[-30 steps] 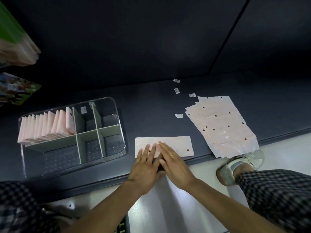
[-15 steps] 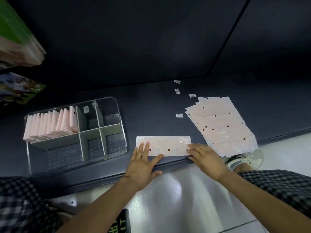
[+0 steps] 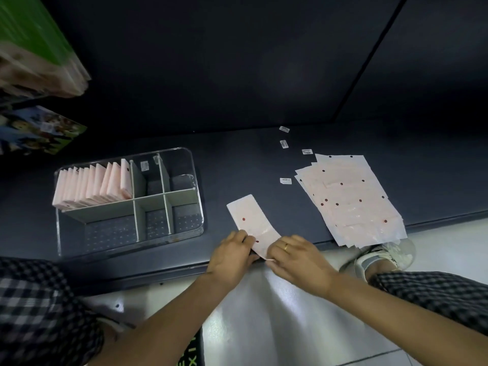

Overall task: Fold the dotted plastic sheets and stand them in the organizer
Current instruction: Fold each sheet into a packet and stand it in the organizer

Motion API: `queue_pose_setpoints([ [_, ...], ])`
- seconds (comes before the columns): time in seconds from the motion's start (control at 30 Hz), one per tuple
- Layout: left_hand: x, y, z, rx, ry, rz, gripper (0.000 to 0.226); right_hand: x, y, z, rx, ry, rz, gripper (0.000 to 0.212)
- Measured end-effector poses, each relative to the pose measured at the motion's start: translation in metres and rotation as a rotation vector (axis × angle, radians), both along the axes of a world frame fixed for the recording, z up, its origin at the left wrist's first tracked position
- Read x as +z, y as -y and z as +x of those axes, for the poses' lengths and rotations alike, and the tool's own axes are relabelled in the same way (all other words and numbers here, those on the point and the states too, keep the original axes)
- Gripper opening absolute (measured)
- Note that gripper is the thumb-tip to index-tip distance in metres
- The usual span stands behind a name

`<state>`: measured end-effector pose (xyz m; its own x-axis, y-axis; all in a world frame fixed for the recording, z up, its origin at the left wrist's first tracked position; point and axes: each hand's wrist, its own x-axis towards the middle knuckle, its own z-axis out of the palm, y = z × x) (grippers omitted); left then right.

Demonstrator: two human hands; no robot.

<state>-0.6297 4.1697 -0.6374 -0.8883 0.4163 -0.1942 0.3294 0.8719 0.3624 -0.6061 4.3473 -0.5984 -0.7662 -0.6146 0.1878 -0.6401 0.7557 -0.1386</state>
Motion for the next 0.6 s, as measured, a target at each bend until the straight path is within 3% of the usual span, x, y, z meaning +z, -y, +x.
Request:
queue_pose_setpoints([
  [0.13, 0.000, 0.002, -0.002, 0.067, 0.050, 0.152, 0.019, 0.010, 0.020, 0.003, -0.202, 0.374, -0.273, 0.025],
  [0.27, 0.000, 0.003, -0.006, 0.340, 0.151, 0.424, 0.017, 0.012, 0.008, -0.019, -0.326, 0.635, -0.421, 0.041],
  [0.4, -0.002, -0.002, -0.014, 0.599, 0.239, 0.559, 0.013, -0.003, 0.002, -0.044, -0.571, 0.853, -0.756, 0.042],
  [0.53, -0.004, -0.004, -0.019, 0.660, 0.270, 0.546, 0.008, -0.027, 0.008, -0.066, -0.749, 0.866, -0.596, 0.018],
  [0.6, -0.003, -0.004, -0.019, 0.677, 0.261, 0.551, 0.008, -0.035, 0.012, -0.071, -0.789, 0.818, -0.495, 0.017],
])
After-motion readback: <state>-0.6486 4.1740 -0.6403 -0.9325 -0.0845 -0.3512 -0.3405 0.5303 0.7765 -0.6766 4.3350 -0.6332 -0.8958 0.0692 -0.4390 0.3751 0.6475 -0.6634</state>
